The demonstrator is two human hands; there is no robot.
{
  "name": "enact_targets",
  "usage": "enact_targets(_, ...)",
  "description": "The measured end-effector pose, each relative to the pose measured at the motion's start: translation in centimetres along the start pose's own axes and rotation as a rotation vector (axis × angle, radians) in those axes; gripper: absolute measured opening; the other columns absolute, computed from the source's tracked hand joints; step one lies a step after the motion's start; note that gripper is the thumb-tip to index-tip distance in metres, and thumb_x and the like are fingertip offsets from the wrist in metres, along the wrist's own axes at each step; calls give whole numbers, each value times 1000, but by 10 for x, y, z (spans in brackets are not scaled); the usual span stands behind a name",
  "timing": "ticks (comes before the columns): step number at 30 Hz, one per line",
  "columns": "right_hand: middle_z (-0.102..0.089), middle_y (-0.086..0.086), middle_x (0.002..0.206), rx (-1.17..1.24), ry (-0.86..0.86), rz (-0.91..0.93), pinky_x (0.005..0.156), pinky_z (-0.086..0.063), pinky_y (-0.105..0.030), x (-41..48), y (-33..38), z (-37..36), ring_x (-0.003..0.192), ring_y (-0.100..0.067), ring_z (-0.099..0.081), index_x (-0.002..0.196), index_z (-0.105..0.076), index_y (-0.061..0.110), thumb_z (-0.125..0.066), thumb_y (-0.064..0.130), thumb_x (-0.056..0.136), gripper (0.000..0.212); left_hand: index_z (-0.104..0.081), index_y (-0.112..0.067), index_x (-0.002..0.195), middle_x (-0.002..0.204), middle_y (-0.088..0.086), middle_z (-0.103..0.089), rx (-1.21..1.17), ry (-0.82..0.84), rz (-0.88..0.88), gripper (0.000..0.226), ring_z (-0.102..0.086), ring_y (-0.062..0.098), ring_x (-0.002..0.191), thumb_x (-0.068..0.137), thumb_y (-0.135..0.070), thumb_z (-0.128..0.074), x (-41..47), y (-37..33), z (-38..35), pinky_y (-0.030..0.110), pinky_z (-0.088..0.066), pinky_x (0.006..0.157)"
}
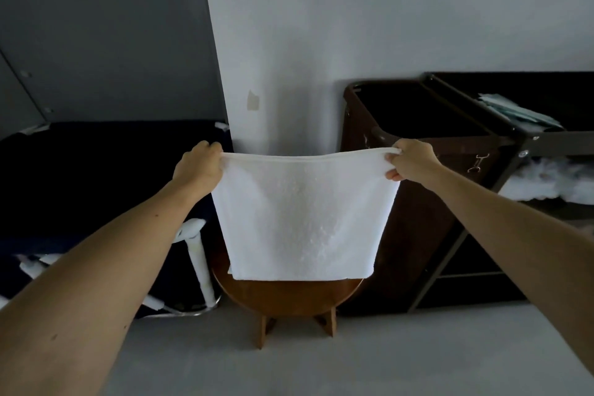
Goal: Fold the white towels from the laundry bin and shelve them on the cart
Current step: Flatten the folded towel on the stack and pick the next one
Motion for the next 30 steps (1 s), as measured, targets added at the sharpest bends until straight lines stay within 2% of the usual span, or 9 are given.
enact_targets(6,-53,-4,66,-23,46,-65,62,-52,-29,40,-27,-37,57,-16,-55,116,-54,-9,-47,9,95,29,-52,-1,111,112,18,-51,39,86,17,22,-54,39,99,91,-3,-43,31,8,-52,41,-42,74)
enact_targets(11,-54,-5,67,-101,116,-151,53,-47,-24,90,-55,-83,57,-15,-55,118,-53,-7,-46,10,96,29,-51,0,116,119,20,-50,55,175,26,26,-53,41,104,92,-1,-40,76,18,-115,44,-43,79)
enact_targets(15,-55,-7,113,-221,158,-196,80,-47,-25,140,-64,-112,100,-18,-57,125,-52,4,-45,22,98,33,-49,0,119,124,21,-48,37,236,-2,29,-52,41,107,93,0,-37,138,21,-170,46,-44,84)
enact_targets(19,-52,-5,69,-120,77,-264,55,-47,-24,207,-83,-134,62,-20,-58,121,-50,-9,-44,8,96,31,-50,3,116,120,24,-50,4,281,-48,27,-51,42,107,91,3,-37,204,15,-230,45,-42,87)
enact_targets(20,-54,-8,71,-137,85,-284,57,-49,-27,222,-90,-142,69,-27,-62,122,-49,-9,-45,5,96,30,-50,3,114,119,24,-51,-3,299,-54,27,-52,42,107,90,4,-37,217,15,-248,46,-42,88)
enact_targets(22,-59,-22,95,-193,152,-297,75,-54,-42,247,-106,-166,95,-40,-62,124,-47,-5,-46,1,94,31,-52,3,110,115,24,-53,-64,344,-28,26,-53,42,104,88,5,-38,237,18,-283,45,-44,84)
enact_targets(24,-55,-22,111,-221,187,-346,85,-53,-48,267,-127,-187,97,-39,-61,125,-47,4,-47,7,95,31,-52,4,109,112,23,-54,-139,385,-2,25,-53,40,102,89,5,-37,249,20,-320,41,-42,77)
enact_targets(27,-55,-16,116,-284,342,-437,84,-53,-40,281,-162,-232,96,-31,-58,127,-48,10,-49,17,95,32,-48,4,121,126,24,-47,-269,416,9,28,-48,38,112,95,-3,-39,254,18,-371,40,-40,85)
enact_targets(30,-48,-15,131,-363,514,-488,81,-46,-32,274,-194,-274,114,-31,-52,131,-47,10,-52,20,94,39,-40,-4,134,139,19,-34,-424,513,143,40,-43,34,122,97,-18,-47,240,22,-416,36,-35,100)
Point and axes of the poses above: each hand's wrist, its own x-axis towards the middle knuckle, its own z-axis out of the back of the hand, y = z × x, the point moved 8 cm from there along x, towards the middle knuckle
